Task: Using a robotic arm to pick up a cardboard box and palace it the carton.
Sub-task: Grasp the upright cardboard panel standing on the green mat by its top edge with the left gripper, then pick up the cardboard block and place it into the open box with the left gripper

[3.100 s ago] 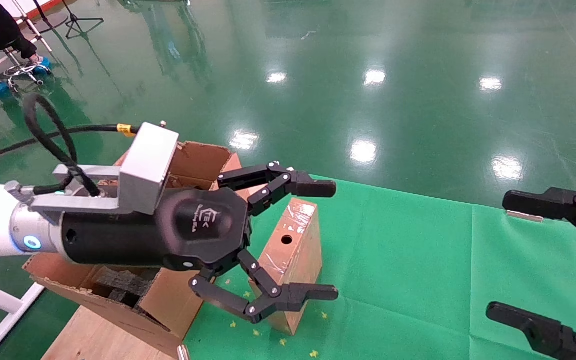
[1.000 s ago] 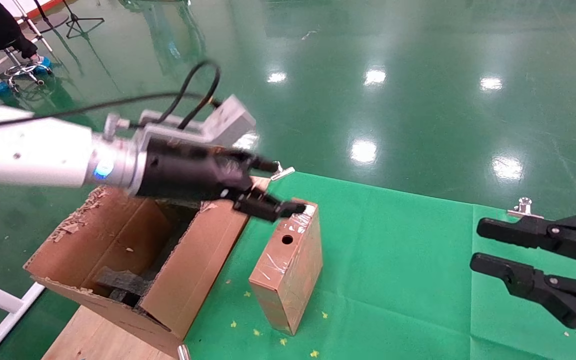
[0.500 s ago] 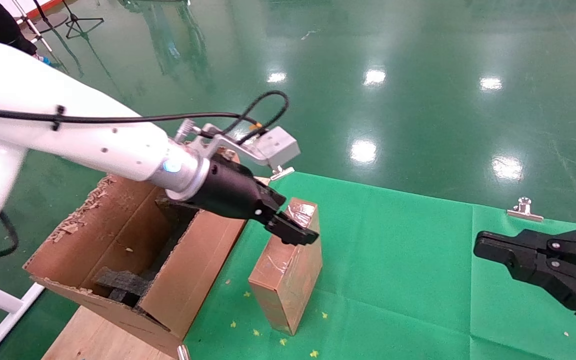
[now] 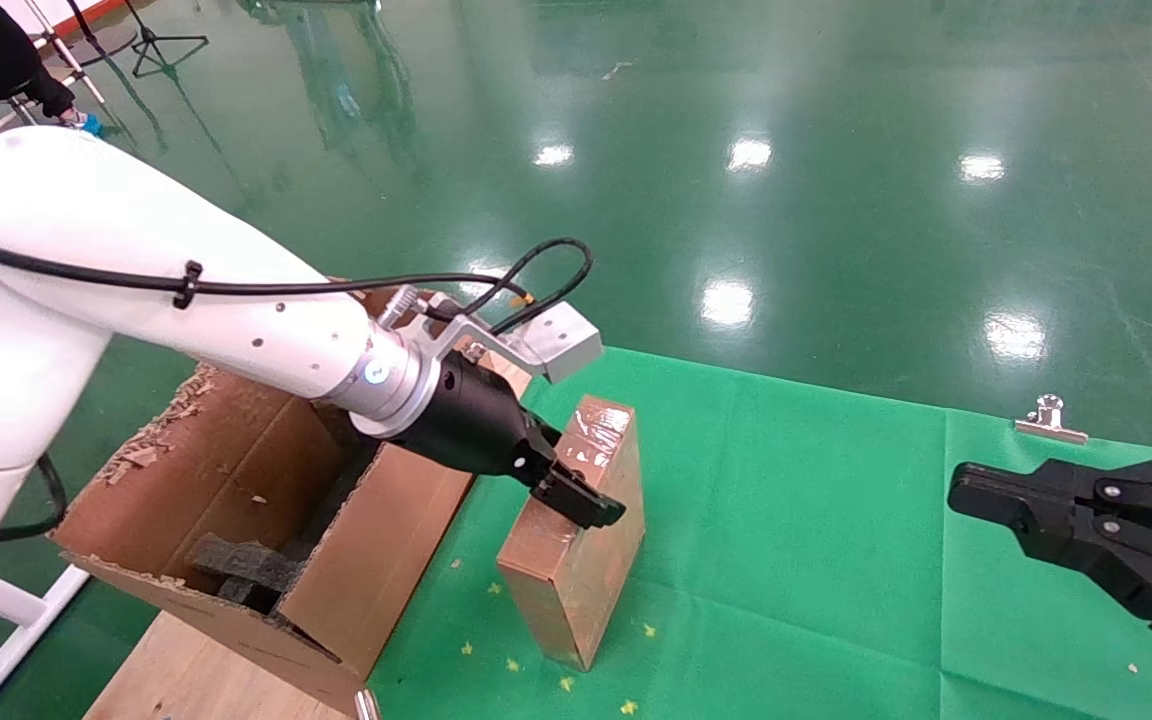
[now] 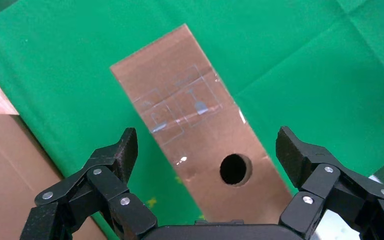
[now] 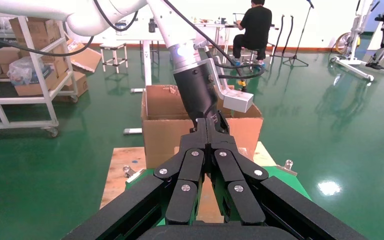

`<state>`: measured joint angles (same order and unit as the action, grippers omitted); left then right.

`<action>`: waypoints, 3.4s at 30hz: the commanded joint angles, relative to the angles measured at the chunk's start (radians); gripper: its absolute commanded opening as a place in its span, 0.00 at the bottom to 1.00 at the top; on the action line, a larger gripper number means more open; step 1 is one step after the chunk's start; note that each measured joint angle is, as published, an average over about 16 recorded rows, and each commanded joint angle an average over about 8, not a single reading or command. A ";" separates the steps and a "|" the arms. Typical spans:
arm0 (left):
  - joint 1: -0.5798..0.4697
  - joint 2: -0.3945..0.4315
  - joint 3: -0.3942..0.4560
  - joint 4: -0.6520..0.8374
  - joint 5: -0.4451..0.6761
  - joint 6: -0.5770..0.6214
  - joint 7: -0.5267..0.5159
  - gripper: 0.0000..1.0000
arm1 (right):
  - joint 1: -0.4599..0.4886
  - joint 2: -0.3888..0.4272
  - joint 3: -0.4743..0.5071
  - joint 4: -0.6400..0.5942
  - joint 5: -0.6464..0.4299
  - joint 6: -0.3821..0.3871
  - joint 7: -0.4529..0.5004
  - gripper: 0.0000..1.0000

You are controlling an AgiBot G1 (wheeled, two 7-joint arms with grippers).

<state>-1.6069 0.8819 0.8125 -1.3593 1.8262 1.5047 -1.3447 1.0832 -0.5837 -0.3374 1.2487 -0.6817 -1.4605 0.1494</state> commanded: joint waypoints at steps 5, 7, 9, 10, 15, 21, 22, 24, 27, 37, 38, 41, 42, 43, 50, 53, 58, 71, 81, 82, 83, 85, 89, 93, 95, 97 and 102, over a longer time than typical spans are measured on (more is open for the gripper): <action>-0.009 -0.001 0.018 0.000 0.013 0.013 0.023 0.91 | 0.000 0.000 0.000 0.000 0.000 0.000 0.000 0.86; -0.013 0.000 0.023 0.000 0.017 0.018 0.029 0.66 | 0.000 0.000 0.000 0.000 0.000 0.000 0.000 1.00; -0.013 0.000 0.022 0.000 0.016 0.018 0.026 0.41 | 0.000 0.000 0.000 0.000 0.000 0.000 0.000 1.00; -0.012 -0.001 0.021 0.000 0.016 0.018 0.025 0.28 | 0.000 0.000 0.000 0.000 0.000 0.000 0.000 1.00; -0.009 -0.001 0.016 0.000 0.011 0.013 0.019 0.00 | 0.000 0.000 0.000 0.000 0.000 0.000 0.000 1.00; -0.006 -0.002 0.012 -0.001 0.007 0.009 0.015 0.00 | 0.000 0.000 0.000 0.000 0.000 0.000 0.000 1.00; -0.006 -0.002 0.011 -0.001 0.007 0.008 0.014 0.00 | 0.000 0.000 0.000 0.000 0.000 0.000 0.000 1.00; -0.005 -0.002 0.010 -0.001 0.006 0.008 0.013 0.00 | 0.000 0.000 0.000 0.000 0.000 0.000 0.000 1.00; -0.004 -0.002 0.009 -0.001 0.005 0.007 0.012 0.00 | 0.000 0.000 0.000 0.000 0.000 0.000 0.000 1.00; -0.008 0.001 0.008 0.016 0.004 0.003 0.022 0.00 | 0.000 0.000 0.000 0.000 0.000 0.000 0.000 1.00; -0.011 0.001 0.008 0.020 0.004 0.002 0.026 0.00 | 0.000 0.000 0.000 0.000 0.000 0.000 0.000 1.00; -0.021 -0.002 0.004 0.031 -0.002 -0.002 0.045 0.00 | 0.000 0.000 0.000 0.000 0.000 0.000 0.000 1.00; -0.025 -0.005 0.001 0.033 -0.006 -0.003 0.053 0.00 | 0.000 0.000 0.000 0.000 0.000 0.000 0.000 1.00; -0.029 -0.009 -0.004 0.035 -0.012 -0.006 0.061 0.00 | 0.000 0.000 0.000 0.000 0.000 0.000 0.000 1.00; -0.082 -0.058 -0.061 0.064 -0.062 -0.036 0.136 0.00 | 0.000 0.000 0.000 0.000 0.000 0.000 0.000 1.00; -0.120 -0.090 -0.098 0.088 -0.083 -0.056 0.175 0.00 | 0.000 0.000 0.000 0.000 0.000 0.000 0.000 1.00; -0.209 -0.155 -0.158 0.134 -0.104 -0.072 0.240 0.00 | 0.000 0.000 0.000 0.000 0.000 0.000 0.000 1.00; -0.332 -0.376 -0.194 0.264 -0.022 -0.004 0.382 0.00 | 0.000 0.000 0.000 0.000 0.000 0.000 0.000 1.00; -0.201 -0.464 -0.159 0.506 0.023 -0.107 0.574 0.00 | 0.000 0.000 0.000 0.000 0.000 0.000 0.000 1.00; -0.189 -0.462 -0.157 0.540 0.024 -0.129 0.601 0.00 | 0.000 0.000 0.000 0.000 0.000 0.000 0.000 1.00; -0.179 -0.457 -0.156 0.574 0.025 -0.152 0.626 0.00 | 0.000 0.000 0.000 0.000 0.000 0.000 0.000 1.00; -0.166 -0.444 -0.154 0.639 0.029 -0.196 0.671 0.00 | 0.000 0.000 0.000 0.000 0.000 0.000 0.000 1.00; -0.163 -0.408 -0.147 0.743 0.051 -0.264 0.733 0.00 | 0.000 0.000 0.000 0.000 0.000 0.000 0.000 1.00; -0.171 -0.370 -0.132 0.816 0.081 -0.298 0.758 0.00 | 0.000 0.000 0.000 0.000 0.000 0.000 0.000 1.00; -0.175 -0.352 -0.123 0.846 0.098 -0.306 0.762 0.00 | 0.000 0.000 0.000 0.000 0.000 0.000 0.000 1.00; -0.175 -0.335 -0.114 0.874 0.115 -0.314 0.762 0.00 | 0.000 0.000 0.000 0.000 0.000 0.000 0.000 1.00; -0.170 -0.296 -0.093 0.938 0.154 -0.341 0.739 0.00 | 0.000 0.000 0.000 0.000 0.000 0.000 0.000 1.00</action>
<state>-1.7757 0.5851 0.7184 -0.4231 1.9782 1.1601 -0.6097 1.0831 -0.5835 -0.3378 1.2484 -0.6813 -1.4602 0.1491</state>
